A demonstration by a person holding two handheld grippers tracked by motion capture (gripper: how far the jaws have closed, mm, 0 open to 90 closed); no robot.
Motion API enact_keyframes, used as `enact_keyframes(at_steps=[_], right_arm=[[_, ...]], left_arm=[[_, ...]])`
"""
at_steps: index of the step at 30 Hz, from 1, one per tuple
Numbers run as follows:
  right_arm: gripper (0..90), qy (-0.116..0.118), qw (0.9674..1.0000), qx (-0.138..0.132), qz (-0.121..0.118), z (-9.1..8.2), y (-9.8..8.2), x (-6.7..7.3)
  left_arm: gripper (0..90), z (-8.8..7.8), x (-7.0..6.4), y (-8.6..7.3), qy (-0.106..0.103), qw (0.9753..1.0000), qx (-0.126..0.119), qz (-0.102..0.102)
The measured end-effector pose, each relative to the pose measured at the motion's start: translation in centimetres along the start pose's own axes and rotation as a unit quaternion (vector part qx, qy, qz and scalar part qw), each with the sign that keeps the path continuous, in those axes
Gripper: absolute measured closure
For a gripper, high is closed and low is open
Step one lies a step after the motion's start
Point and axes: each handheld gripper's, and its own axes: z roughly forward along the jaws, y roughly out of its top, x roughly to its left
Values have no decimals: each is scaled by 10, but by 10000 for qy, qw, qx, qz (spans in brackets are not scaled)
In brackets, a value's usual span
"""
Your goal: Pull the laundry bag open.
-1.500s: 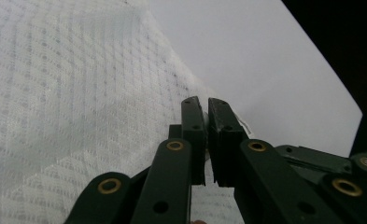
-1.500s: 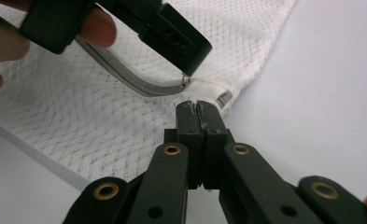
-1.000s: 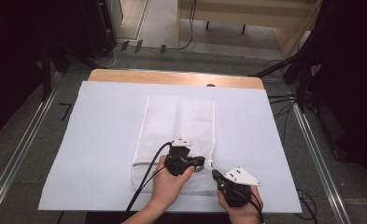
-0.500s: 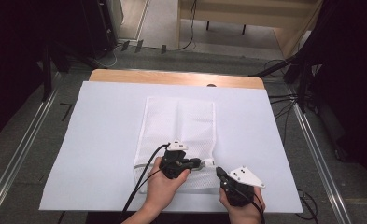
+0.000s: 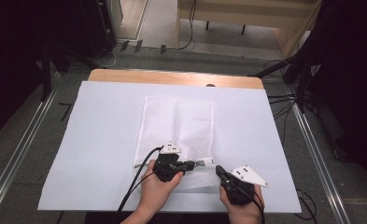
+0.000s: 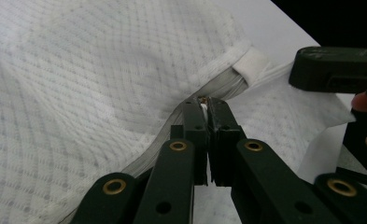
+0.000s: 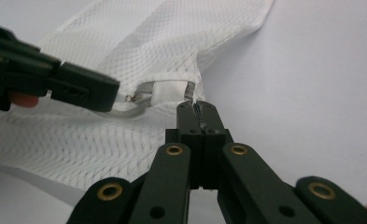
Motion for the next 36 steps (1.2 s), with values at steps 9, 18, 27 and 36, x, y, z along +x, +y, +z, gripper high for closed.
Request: enact_keyframes(at_steps=[9, 18, 27, 36], right_arm=[[900, -227, 9997, -12, 37, -5, 0, -13], [900, -329, 9992, 233, 43, 3, -6, -21], [900, -216, 9991, 343, -82, 6, -9, -11], [519, 119, 9990, 295, -318, 12, -12, -4]], left_arm=[[880, -21, 32, -12, 319, 9988, -62, -361], [879, -90, 88, -43, 884, 9915, -312, -898], [876, -125, 101, -64, 985, 9891, -498, -971], [401, -141, 98, -72, 1200, 9837, -1242, -508]])
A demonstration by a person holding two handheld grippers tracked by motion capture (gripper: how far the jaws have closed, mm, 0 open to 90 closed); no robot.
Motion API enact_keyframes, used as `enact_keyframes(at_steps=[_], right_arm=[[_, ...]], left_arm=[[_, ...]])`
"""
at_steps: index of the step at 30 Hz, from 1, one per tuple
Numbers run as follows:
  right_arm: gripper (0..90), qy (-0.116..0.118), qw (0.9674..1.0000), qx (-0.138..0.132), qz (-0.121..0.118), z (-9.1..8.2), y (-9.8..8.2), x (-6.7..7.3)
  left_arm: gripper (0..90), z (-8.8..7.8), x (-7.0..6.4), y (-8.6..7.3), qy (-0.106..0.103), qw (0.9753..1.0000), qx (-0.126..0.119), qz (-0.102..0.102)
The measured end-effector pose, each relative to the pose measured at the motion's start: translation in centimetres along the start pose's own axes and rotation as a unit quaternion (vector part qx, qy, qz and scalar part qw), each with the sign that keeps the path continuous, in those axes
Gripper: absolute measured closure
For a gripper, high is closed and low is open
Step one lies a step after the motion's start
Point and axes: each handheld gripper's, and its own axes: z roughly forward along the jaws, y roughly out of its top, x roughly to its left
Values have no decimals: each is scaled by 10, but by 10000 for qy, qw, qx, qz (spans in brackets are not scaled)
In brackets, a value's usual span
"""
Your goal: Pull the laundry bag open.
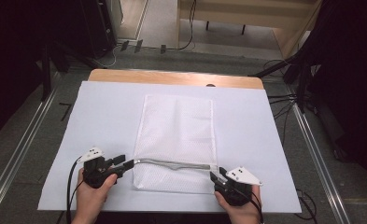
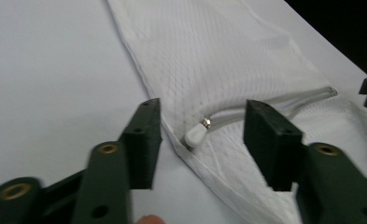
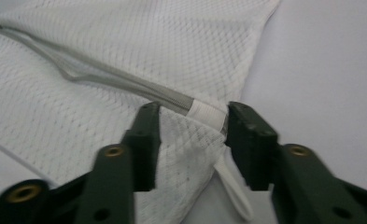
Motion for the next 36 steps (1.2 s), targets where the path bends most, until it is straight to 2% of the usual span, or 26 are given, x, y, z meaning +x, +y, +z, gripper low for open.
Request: enact_keyframes(at_steps=[2, 3, 5, 6, 8, 9, 12, 15, 17, 19, 23, 28, 30, 33, 36], right_arm=[[419, 21, 9999, -113, 58, -2, 3, -5], [381, 62, 9998, -163, 69, -3, 5, -9], [313, 164, 9993, -292, 148, -7, 9, -18], [281, 175, 9993, -286, 139, -9, 9, -22], [231, 202, 9992, -323, 107, -12, 10, -32], [208, 182, 9992, -340, 74, -13, 10, -38], [162, 4, 9991, -416, 113, -18, 9, -55], [115, -149, 9985, -488, 214, -22, 6, -75], [48, -231, 9983, -467, 277, -24, 5, -84], [0, -175, 9982, -460, 351, -26, 2, -97], [0, -245, 9972, -539, 460, -31, -2, -114], [0, -421, 9953, -575, 649, -38, -7, -134], [0, -459, 9946, -590, 717, -40, -9, -139], [0, -546, 9933, -607, 816, -43, -13, -148], [0, -602, 9926, -638, 841, -45, -16, -154]], left_arm=[[235, -5, -2, 1, 261, 9993, -61, 260], [166, -8, -1, 1, 294, 9991, -87, 301], [92, -14, 4, 1, 144, 9993, -149, 296], [65, -17, 8, 0, 2, 9993, -182, 326], [2, -22, 13, 0, -91, 9988, -225, 427], [0, -26, 17, 0, -155, 9982, -246, 517], [0, -35, 26, 0, -142, 9975, -369, 588], [0, -42, 33, 0, -52, 9970, -450, 620], [0, -47, 40, 0, 56, 9969, -462, 627], [0, -52, 45, 0, 30, 9966, -502, 650], [0, -64, 55, -1, 103, 9962, -586, 639], [0, -73, 68, -6, 90, 9968, -540, 576], [0, -74, 71, -8, 83, 9972, -538, 509], [0, -73, 74, -9, 110, 9971, -509, 557], [0, -72, 76, -9, 66, 9973, -533, 501]])
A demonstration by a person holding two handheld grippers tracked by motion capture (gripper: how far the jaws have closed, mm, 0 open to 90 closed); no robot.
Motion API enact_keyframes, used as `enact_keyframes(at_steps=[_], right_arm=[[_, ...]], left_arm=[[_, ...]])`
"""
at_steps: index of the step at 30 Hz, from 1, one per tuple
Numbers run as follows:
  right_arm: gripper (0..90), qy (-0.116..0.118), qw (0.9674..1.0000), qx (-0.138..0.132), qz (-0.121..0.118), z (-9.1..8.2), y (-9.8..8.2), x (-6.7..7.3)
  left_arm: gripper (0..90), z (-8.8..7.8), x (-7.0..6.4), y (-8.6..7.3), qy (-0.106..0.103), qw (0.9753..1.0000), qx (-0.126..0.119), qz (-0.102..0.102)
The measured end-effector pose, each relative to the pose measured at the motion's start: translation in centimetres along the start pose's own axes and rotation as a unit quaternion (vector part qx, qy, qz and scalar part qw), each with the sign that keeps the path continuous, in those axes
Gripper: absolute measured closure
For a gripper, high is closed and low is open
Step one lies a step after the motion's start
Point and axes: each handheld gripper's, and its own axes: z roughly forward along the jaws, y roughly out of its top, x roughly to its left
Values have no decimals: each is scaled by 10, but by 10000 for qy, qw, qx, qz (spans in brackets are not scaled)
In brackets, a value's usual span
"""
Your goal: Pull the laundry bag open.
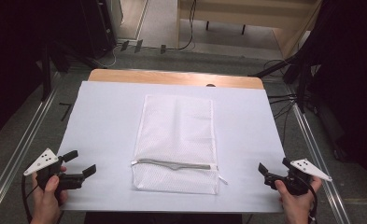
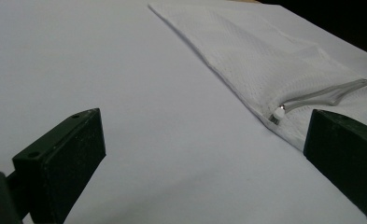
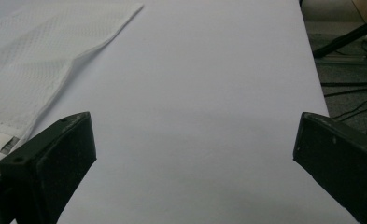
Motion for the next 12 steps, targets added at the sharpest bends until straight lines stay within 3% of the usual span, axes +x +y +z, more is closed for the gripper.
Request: enact_keyframes(at_steps=[12], right_arm=[[0, -51, 10000, 46, 11, 2, -4, -1]], left_arm=[[0, 2, -3, 0, 27, 10000, 0, 83]])
